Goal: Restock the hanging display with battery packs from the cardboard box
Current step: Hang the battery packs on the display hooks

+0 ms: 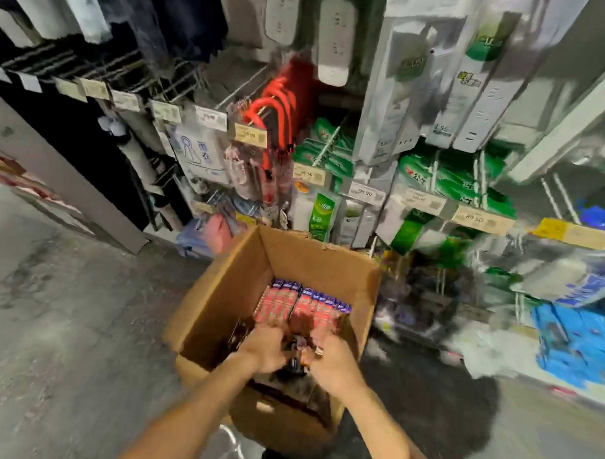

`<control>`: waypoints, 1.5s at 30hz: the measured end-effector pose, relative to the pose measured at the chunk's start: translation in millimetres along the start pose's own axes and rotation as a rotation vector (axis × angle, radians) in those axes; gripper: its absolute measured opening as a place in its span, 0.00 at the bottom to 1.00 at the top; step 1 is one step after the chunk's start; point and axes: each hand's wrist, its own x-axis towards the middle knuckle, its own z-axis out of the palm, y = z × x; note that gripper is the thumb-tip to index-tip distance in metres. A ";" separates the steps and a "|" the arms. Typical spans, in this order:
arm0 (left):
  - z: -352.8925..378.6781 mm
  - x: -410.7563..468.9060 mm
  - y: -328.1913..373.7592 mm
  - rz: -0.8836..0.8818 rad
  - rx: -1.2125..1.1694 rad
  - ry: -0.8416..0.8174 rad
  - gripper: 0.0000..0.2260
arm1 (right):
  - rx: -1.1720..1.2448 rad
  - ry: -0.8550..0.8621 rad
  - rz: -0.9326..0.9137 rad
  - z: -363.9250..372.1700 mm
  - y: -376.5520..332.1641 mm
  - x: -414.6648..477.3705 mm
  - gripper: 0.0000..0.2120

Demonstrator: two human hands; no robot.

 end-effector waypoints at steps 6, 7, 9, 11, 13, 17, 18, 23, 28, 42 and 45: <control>34.3 82.4 -51.0 0.060 0.111 -0.203 0.23 | 0.029 -0.036 0.188 56.2 28.2 60.6 0.24; 38.5 93.2 -55.7 0.060 0.139 -0.217 0.24 | 0.025 -0.042 0.225 66.4 37.4 69.3 0.26; 51.7 116.0 -64.7 0.057 0.169 -0.239 0.31 | 0.046 -0.020 0.284 95.6 68.7 90.3 0.31; 68.0 139.3 -73.2 0.047 0.119 -0.259 0.38 | 0.088 -0.025 0.320 135.1 114.8 113.7 0.33; 81.1 156.2 -77.5 0.001 0.012 -0.299 0.45 | 0.146 -0.007 0.377 144.5 117.8 123.1 0.28; 105.2 175.5 -89.1 -0.056 -0.071 -0.278 0.41 | 0.179 0.082 0.500 111.4 60.1 121.0 0.16; 107.8 177.3 -91.2 -0.059 -0.095 -0.256 0.38 | 0.207 0.094 0.518 108.0 58.7 123.7 0.15; 100.8 178.4 -92.3 -0.095 -0.301 -0.205 0.28 | 0.318 0.180 0.620 106.6 67.2 153.6 0.17; 91.2 171.2 -96.0 -0.074 -0.368 -0.197 0.21 | 0.302 0.154 0.635 117.4 68.1 165.1 0.21; 11.9 132.3 -82.2 -0.083 -0.679 -0.017 0.07 | 0.662 0.213 0.496 77.6 36.5 138.8 0.10; -14.7 111.1 -70.5 -0.149 -0.880 0.062 0.08 | 0.830 0.188 0.424 62.3 23.5 117.8 0.12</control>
